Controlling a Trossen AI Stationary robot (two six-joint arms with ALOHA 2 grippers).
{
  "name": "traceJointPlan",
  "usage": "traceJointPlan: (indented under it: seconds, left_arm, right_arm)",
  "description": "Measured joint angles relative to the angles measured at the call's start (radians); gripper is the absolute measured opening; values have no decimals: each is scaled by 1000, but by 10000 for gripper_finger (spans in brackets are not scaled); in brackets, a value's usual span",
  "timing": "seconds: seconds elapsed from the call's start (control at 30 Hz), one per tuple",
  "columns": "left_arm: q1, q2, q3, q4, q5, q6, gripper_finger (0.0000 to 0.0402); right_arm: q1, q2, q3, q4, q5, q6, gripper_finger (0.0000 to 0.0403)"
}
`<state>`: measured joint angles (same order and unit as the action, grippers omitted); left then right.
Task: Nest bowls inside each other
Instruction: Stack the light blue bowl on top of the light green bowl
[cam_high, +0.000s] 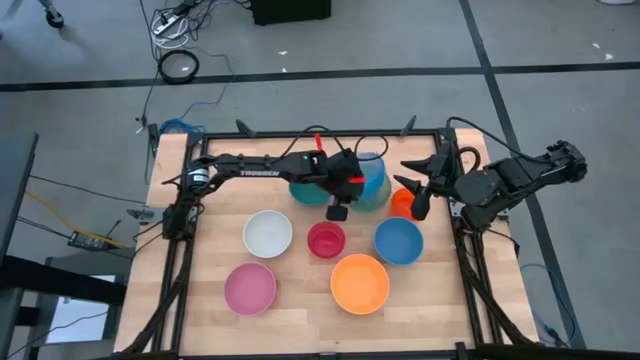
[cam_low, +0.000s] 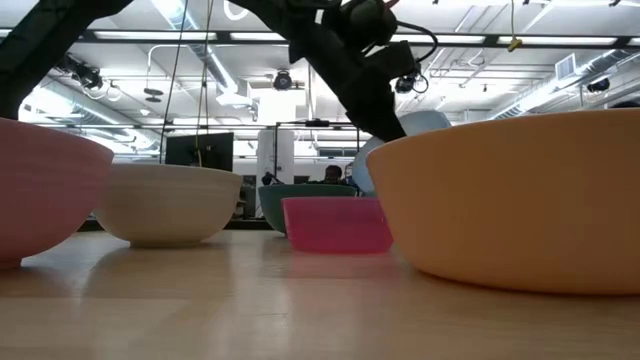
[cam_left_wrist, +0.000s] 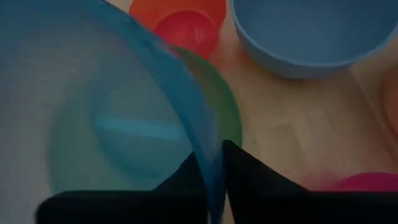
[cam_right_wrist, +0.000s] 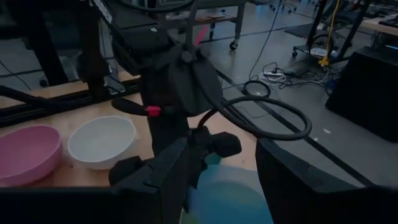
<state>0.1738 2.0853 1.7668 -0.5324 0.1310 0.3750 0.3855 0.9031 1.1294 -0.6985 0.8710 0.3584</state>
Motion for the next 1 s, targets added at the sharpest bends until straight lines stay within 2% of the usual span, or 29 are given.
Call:
traceJointPlan:
  seconds: [0.23, 0.47, 0.6, 0.73, 0.9, 1.0]
  left_arm:
    - [0, 0, 0, 13, 21, -59, 110]
    - [-2, -1, 38, -6, 99, -92, 119]
    - [-10, -1, 108, -71, 125, -99, 120]
    - [-18, -1, 247, -278, 121, -91, 120]
    - [-25, -3, 404, -636, 13, -91, 121]
    - [-23, -6, 454, -786, 0, -96, 121]
  right_arm:
    - [0, 0, 0, -18, -1, 15, 176]
    - [0, 8, 0, -28, 0, 18, 176]
    - [-8, 25, 0, -61, 0, 70, 176]
    - [-36, 65, -13, -131, 10, 173, 176]
    - [-73, 112, -99, -143, 41, 305, 176]
    - [-96, 137, -163, -139, 22, 404, 174]
